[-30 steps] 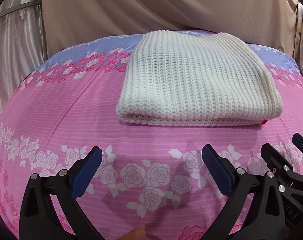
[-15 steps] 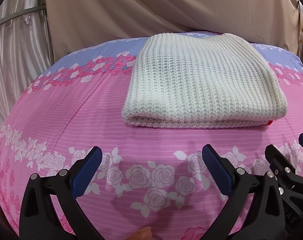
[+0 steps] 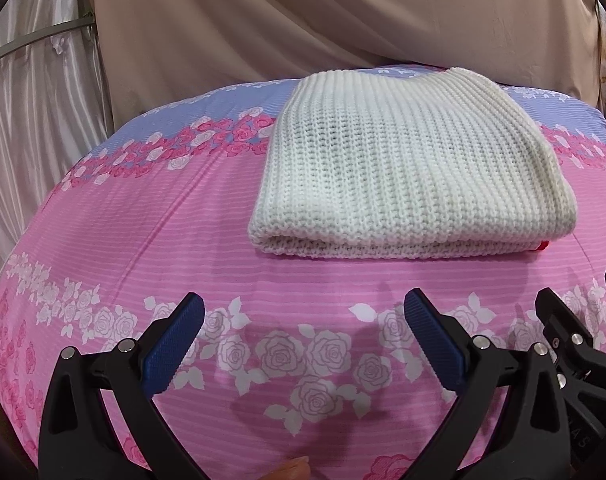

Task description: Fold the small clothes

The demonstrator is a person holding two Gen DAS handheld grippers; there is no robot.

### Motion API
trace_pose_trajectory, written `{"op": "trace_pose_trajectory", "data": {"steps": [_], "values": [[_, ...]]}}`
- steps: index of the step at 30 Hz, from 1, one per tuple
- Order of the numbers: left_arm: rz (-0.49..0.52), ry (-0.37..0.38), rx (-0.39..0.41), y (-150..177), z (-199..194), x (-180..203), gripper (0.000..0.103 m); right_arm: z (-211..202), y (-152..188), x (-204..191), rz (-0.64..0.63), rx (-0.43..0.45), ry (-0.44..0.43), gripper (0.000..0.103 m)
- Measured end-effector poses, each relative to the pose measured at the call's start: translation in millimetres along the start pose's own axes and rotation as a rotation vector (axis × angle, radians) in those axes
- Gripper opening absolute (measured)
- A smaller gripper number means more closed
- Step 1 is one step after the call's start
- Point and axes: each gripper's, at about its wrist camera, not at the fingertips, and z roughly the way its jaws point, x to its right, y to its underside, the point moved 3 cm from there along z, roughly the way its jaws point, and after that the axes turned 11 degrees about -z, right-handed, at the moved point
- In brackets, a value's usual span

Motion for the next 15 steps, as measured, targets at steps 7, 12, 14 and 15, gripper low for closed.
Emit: {"op": "trace_pose_trajectory", "data": {"steps": [7,12,14,15], "values": [[0.003,-0.005,0.012,-0.9,-2.6,-1.4,0.098,-2.4,0.2,1.0,-0.001,0.008,0.012,0.084],[0.003,-0.012,0.034,-1.3,-6.2,-0.3,0.098,-3.7,0.7,4.8,0.005,0.014,0.011,0.084],[0.003,-0.011,0.036,-1.3,-6.7,-0.1,0.098,-3.9,0.6,5.5,0.005,0.016,0.010,0.084],[0.004,-0.011,0.036,-1.3,-6.8,-0.1,0.098,-4.0,0.6,5.7,0.006,0.016,0.009,0.084]]}}
